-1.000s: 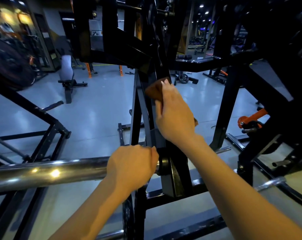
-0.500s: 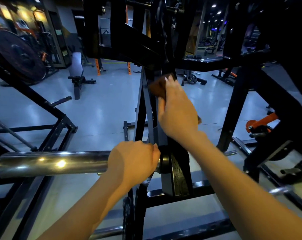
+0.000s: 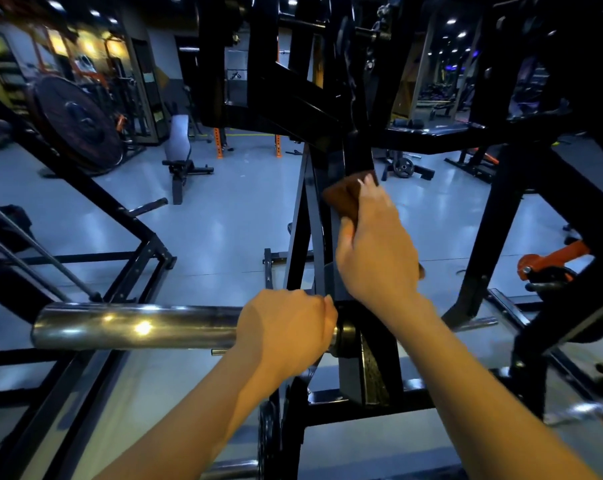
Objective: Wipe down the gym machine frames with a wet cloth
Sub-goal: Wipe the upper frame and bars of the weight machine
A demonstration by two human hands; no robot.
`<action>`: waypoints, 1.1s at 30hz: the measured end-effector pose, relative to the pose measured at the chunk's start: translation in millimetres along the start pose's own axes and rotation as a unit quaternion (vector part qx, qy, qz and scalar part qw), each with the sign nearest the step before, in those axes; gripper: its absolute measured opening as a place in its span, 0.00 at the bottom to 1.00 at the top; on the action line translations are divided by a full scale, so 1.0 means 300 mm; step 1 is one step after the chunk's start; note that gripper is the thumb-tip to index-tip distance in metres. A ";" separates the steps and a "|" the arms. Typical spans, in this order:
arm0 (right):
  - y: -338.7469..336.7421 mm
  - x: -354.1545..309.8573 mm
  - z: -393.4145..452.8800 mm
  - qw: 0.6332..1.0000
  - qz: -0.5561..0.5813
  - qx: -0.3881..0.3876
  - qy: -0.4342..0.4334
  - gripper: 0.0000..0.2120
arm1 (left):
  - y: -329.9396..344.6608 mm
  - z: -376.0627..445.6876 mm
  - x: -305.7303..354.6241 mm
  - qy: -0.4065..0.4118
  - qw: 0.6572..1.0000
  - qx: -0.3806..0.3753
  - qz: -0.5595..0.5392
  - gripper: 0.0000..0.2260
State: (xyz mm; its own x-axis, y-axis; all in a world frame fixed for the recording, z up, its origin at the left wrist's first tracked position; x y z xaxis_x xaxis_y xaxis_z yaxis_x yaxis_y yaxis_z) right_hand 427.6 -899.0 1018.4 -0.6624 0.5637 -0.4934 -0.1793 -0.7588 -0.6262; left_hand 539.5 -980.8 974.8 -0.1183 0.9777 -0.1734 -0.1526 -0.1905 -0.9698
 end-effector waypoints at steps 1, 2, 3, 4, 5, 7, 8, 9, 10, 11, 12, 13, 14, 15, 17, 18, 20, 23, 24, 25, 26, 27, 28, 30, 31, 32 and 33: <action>-0.003 0.004 -0.060 1.000 -0.003 0.004 0.002 0.28 | 0.001 0.003 0.002 0.013 1.000 -0.005 0.005 0.19; -0.004 0.008 -0.096 1.000 -0.008 0.006 0.003 0.28 | 0.001 0.007 0.001 0.021 1.000 -0.010 0.004 0.16; -0.001 0.011 -0.109 1.000 -0.011 0.005 0.003 0.28 | 0.000 0.008 0.001 0.021 1.000 -0.013 0.000 0.15; 0.000 0.013 -0.097 1.000 -0.007 0.003 0.000 0.28 | -0.002 0.010 0.003 0.019 1.000 -0.012 -0.005 0.15; 0.002 0.011 -0.061 1.000 0.000 0.000 -0.008 0.27 | -0.002 0.010 0.001 0.017 1.000 -0.008 -0.004 0.16; 0.002 0.006 0.059 1.000 0.017 -0.001 -0.019 0.27 | -0.008 0.010 -0.003 0.011 1.000 0.000 0.001 0.19; 0.005 0.006 0.123 1.000 0.026 -0.008 -0.011 0.27 | -0.010 0.009 -0.003 0.010 1.000 -0.002 0.003 0.20; 0.005 0.009 0.174 0.999 0.029 -0.012 0.003 0.27 | -0.011 0.007 -0.001 0.010 1.000 -0.004 0.001 0.20; 0.006 0.013 0.202 0.999 0.029 -0.010 0.013 0.27 | -0.012 0.002 0.002 0.007 1.000 -0.004 -0.005 0.21; 0.007 0.014 0.203 1.000 0.024 -0.006 0.017 0.27 | -0.015 -0.001 0.001 0.002 1.000 -0.001 -0.011 0.23; 0.005 0.011 0.171 1.000 0.020 -0.005 0.020 0.28 | -0.012 -0.003 0.000 0.000 1.000 0.001 -0.017 0.24; 0.000 0.010 0.111 1.000 0.016 -0.003 0.022 0.28 | -0.013 -0.004 -0.002 0.000 1.000 0.006 -0.019 0.25; -0.006 0.012 0.030 1.000 0.011 -0.001 0.021 0.29 | -0.014 -0.004 -0.003 0.004 1.000 0.008 -0.019 0.24; -0.011 0.013 -0.057 1.000 0.005 0.002 0.017 0.30 | -0.011 0.000 -0.003 0.013 1.000 0.005 -0.015 0.22; -0.017 0.016 -0.192 1.000 0.010 -0.001 0.008 0.30 | -0.010 0.007 -0.002 0.025 1.000 -0.010 -0.012 0.16; -0.014 0.021 -0.208 1.000 0.011 -0.001 0.000 0.29 | -0.011 0.009 -0.001 0.025 0.999 -0.016 -0.014 0.14; -0.013 0.021 -0.149 1.000 0.004 0.001 -0.002 0.29 | -0.013 0.009 0.005 0.025 0.999 -0.014 -0.020 0.12; 0.002 0.006 0.045 1.000 0.020 0.001 0.005 0.28 | -0.011 0.003 0.002 0.011 1.000 0.000 -0.009 0.21; 0.002 0.004 0.096 1.000 0.023 0.002 0.009 0.27 | -0.009 0.001 0.001 -0.001 1.000 -0.004 -0.017 0.24; 0.003 0.004 0.125 1.000 0.022 0.005 0.009 0.27 | -0.008 0.000 0.003 -0.007 1.000 0.000 -0.026 0.26; 0.007 0.004 0.127 1.000 0.018 0.008 0.006 0.27 | -0.010 0.000 0.003 -0.008 1.000 0.008 -0.027 0.26; 0.006 0.004 0.101 1.000 0.014 0.009 0.005 0.28 | -0.007 -0.003 0.002 -0.005 1.000 0.011 -0.024 0.26; 0.003 0.006 0.055 1.000 0.012 0.010 0.004 0.28 | -0.004 -0.003 0.001 -0.001 1.000 0.017 -0.024 0.26; -0.005 0.016 -0.063 1.000 0.012 0.020 0.002 0.29 | -0.002 -0.001 0.001 0.003 0.999 0.034 -0.032 0.24; -0.007 0.020 -0.111 1.000 0.014 0.019 0.003 0.29 | -0.005 -0.001 0.003 0.005 0.999 0.041 -0.036 0.23; -0.005 0.021 -0.127 1.000 0.014 0.016 0.002 0.29 | -0.010 -0.002 0.004 0.007 0.998 0.048 -0.037 0.22; -0.002 0.023 -0.109 1.000 0.011 0.016 0.001 0.29 | -0.018 -0.003 0.005 0.013 0.997 0.058 -0.041 0.22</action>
State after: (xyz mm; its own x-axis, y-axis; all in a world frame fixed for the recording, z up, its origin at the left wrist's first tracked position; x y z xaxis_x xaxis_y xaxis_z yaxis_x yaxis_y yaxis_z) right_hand 447.0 -884.0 995.5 -0.6645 0.5475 -0.5086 -0.1881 -0.7812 -0.5952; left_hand 541.2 -978.2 979.5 -0.0765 0.9920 -0.1007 -0.2730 -0.1179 -0.9547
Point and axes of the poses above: each hand's wrist, its own z-axis towards the middle knuckle, its own y-axis out of the palm, x = y × z, the point moved 4 cm from there along z, towards the middle knuckle, and after that the axes turned 4 degrees about y, right-handed, at the moved point
